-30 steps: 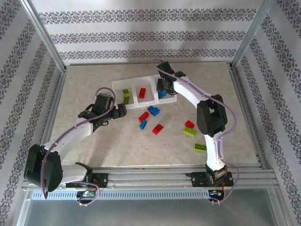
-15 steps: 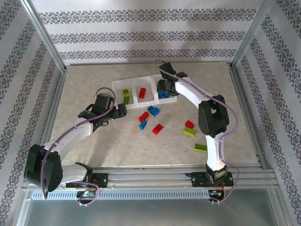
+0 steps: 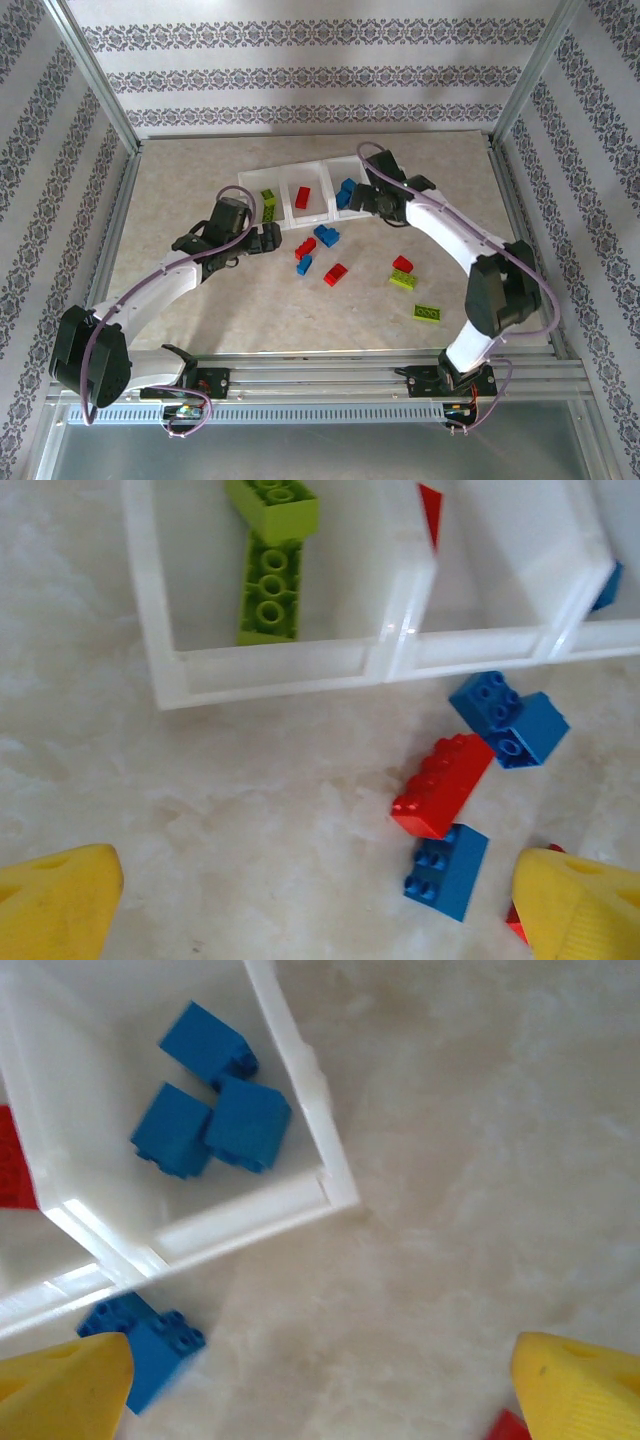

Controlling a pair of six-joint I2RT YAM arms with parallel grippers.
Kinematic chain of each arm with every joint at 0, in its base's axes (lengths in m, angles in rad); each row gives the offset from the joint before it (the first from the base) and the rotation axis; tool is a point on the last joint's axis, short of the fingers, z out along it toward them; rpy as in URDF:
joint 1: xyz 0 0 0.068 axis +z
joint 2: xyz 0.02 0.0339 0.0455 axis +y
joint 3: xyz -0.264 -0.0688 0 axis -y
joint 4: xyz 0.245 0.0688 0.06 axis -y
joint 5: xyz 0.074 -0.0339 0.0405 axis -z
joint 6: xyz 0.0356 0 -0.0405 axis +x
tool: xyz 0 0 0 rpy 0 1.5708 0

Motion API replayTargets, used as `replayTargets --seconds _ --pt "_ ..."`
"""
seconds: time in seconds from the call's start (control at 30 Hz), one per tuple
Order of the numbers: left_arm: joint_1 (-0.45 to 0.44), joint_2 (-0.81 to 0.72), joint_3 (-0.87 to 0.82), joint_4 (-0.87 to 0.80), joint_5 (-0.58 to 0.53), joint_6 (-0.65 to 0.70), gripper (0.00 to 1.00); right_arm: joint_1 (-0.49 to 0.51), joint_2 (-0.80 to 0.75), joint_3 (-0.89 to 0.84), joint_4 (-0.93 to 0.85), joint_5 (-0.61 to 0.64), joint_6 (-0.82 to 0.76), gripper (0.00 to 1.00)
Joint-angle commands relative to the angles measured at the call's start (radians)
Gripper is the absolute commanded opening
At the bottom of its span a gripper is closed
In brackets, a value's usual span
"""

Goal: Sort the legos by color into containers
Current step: Place the lego in the container.

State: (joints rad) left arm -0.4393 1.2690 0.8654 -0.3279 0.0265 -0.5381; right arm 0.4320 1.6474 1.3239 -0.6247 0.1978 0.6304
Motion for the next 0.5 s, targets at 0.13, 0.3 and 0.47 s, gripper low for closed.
replayTargets --seconds 0.13,0.3,0.47 --pt "-0.122 0.075 0.088 0.023 -0.002 0.070 1.00 -0.019 -0.145 -0.170 -0.045 0.083 0.068 0.98" --pt "-0.219 0.157 0.153 0.005 -0.019 0.123 1.00 -0.038 -0.243 -0.274 -0.065 0.112 0.116 0.98" --pt "-0.312 0.243 0.216 -0.021 -0.036 0.164 1.00 -0.071 -0.365 -0.397 -0.067 0.129 0.184 0.98"
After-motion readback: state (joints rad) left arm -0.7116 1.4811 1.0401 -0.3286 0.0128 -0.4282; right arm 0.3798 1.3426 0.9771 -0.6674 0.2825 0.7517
